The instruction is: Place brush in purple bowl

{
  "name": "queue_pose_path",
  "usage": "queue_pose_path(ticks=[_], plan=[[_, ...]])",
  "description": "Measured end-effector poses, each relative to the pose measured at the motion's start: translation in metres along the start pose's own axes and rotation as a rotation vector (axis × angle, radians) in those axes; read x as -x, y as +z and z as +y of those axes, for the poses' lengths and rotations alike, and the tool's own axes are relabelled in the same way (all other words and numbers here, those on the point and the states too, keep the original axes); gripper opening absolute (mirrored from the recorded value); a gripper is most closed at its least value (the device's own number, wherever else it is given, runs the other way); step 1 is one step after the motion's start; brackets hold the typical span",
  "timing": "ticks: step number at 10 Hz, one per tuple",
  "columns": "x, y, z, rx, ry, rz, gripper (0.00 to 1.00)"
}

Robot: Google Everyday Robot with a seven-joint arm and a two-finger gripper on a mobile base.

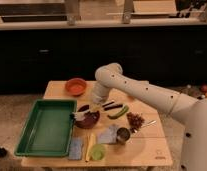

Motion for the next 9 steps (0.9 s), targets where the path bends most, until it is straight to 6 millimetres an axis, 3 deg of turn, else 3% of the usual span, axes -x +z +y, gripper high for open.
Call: queue_pose_path(ticks=[9], plan=[[0.016,0.024,-0.007,0.008,0.003,-0.067,0.03]])
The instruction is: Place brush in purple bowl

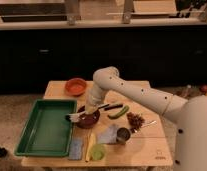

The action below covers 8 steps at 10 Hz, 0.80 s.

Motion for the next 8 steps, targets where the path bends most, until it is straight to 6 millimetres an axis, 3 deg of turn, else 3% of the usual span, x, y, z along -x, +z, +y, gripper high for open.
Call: queue_pose_path(ticks=[1,3,8], plan=[[-0.0009,0.0008,-0.0002,-0.006,0.007,-0.001,0.03],[0.0001,0.0019,-0.0011,-0.013,0.018,0.002,0.14],[-0.0011,0.0034,-0.0015,-0.014,0.037,-0.016,0.66]])
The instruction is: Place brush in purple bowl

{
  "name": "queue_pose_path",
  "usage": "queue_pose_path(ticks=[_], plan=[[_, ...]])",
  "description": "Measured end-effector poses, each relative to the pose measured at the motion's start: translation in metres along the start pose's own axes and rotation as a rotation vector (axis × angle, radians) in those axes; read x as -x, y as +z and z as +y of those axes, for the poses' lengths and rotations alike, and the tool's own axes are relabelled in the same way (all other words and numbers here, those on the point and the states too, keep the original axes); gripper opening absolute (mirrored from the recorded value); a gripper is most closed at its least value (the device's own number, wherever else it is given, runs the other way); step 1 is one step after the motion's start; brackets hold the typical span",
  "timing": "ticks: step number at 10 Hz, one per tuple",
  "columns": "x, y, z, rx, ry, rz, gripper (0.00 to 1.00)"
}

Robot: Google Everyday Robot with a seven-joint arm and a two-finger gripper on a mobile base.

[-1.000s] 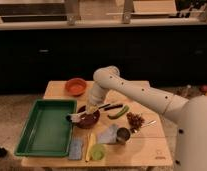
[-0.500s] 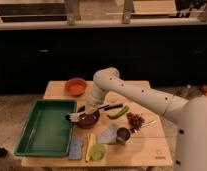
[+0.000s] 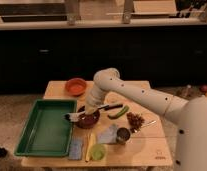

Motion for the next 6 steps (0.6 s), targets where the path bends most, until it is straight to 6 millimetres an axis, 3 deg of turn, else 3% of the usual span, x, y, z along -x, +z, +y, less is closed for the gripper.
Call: queue_pose_path(ticks=[2,6], plan=[[-0.0007,0.0009,0.0002,0.005,0.004,-0.009,0.80],[-0.0027,0.0032,0.0011,0.033,0.009,-0.009,0.80]])
